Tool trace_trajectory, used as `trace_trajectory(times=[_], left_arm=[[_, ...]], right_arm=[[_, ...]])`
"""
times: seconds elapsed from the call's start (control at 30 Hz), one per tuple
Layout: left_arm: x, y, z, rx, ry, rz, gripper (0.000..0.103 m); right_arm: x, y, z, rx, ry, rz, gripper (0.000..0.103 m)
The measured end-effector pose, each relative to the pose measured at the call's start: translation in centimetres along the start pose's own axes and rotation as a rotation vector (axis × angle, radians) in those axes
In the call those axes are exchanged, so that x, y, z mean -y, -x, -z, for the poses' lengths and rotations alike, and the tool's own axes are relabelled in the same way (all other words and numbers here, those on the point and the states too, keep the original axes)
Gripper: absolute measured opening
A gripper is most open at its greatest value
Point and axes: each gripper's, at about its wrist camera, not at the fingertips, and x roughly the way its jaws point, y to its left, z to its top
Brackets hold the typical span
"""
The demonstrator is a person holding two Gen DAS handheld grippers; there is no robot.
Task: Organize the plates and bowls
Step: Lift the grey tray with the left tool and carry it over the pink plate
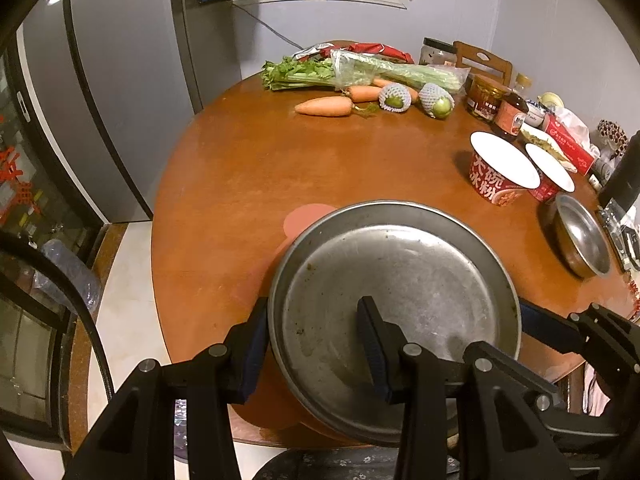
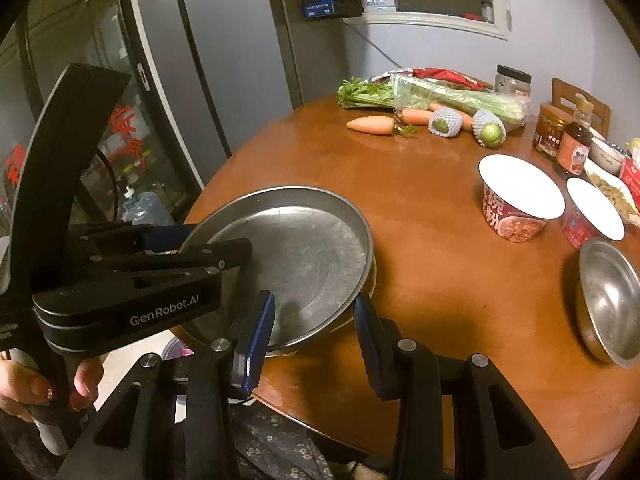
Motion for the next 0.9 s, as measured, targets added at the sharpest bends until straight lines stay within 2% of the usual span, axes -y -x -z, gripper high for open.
trace_trajectory(times=[0.63,0.9], left_arm=[[-0.44,-0.62,0.03,-0.03,0.015,0.002,0.046],[-0.8,-0.49,-0.13,-0.028,0.028,0.016,0.051]], right_arm=[[0.04,-0.48,-0.39,-0.008,-0.003,-0.003,0.043],[-0.16,-0.75,-0.4,-0.016,0.01,-0.005,0.043]])
